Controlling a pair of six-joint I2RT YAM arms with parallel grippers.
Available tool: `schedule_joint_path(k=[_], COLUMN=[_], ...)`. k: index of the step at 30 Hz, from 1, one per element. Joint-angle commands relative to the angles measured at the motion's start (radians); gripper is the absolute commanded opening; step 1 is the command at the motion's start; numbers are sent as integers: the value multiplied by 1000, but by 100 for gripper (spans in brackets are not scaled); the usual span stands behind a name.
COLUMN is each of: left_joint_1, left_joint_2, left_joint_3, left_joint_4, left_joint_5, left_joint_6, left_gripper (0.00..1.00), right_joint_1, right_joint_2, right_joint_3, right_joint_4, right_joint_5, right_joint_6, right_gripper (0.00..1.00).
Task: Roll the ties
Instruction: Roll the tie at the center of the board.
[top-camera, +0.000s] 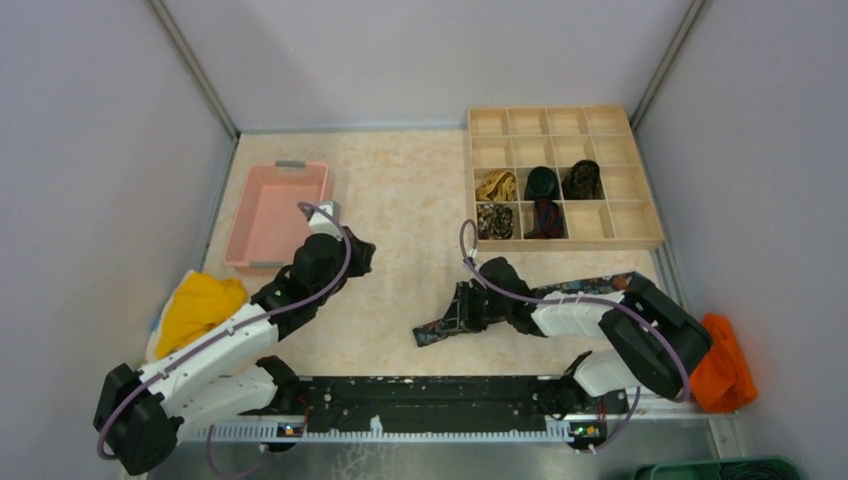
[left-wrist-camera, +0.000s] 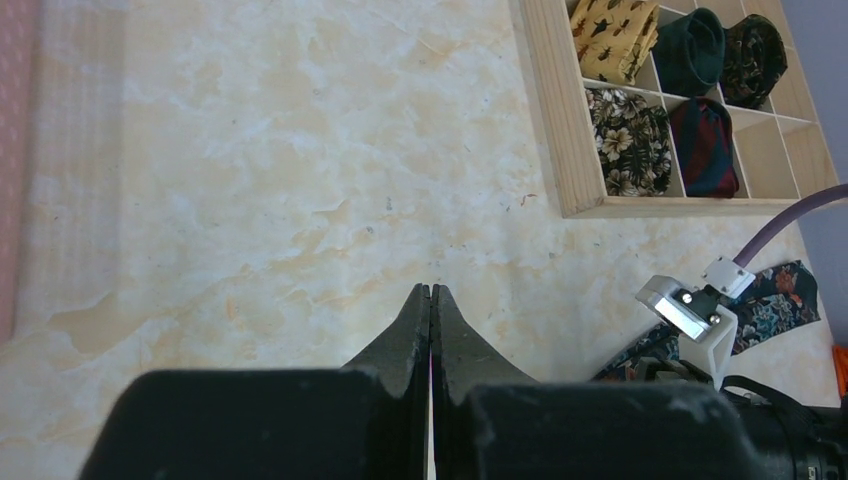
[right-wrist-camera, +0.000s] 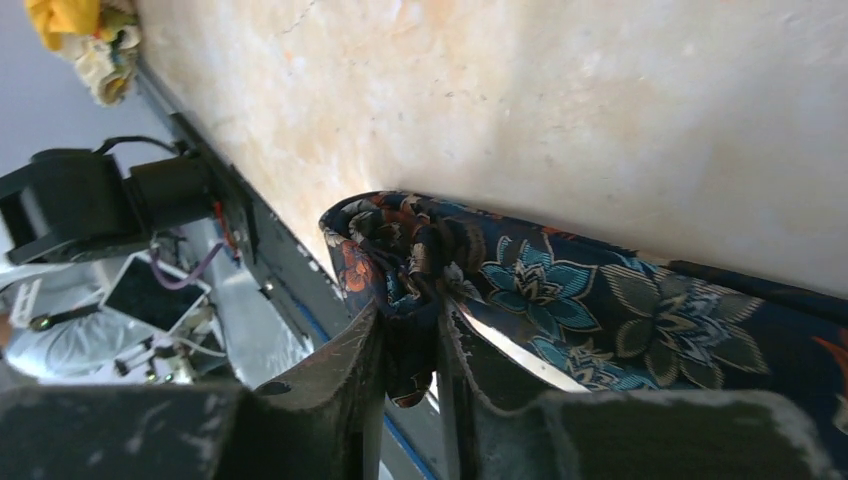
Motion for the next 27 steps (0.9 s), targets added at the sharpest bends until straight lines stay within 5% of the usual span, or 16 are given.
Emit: schedule_joint_path(k=[1,15,27], left_joint_1=[-5,-6,-6], left_joint_2=[31,147,239], left_joint_3=[27,-13,-36], left_joint_4=[56,174,231], left_joint_5=[50,179,210], left_joint_6=[25,36,42], left_gripper=[0,0,0], right_joint_1=[-10,61,153], right_joint_2=[-67,-9,17], right_joint_3=[107,257,296], right_joint_4=[-269,-592,-545], right_joint_5=[129,355,343], right_joint_6=[-149,-257,-204], right_gripper=[26,34,28])
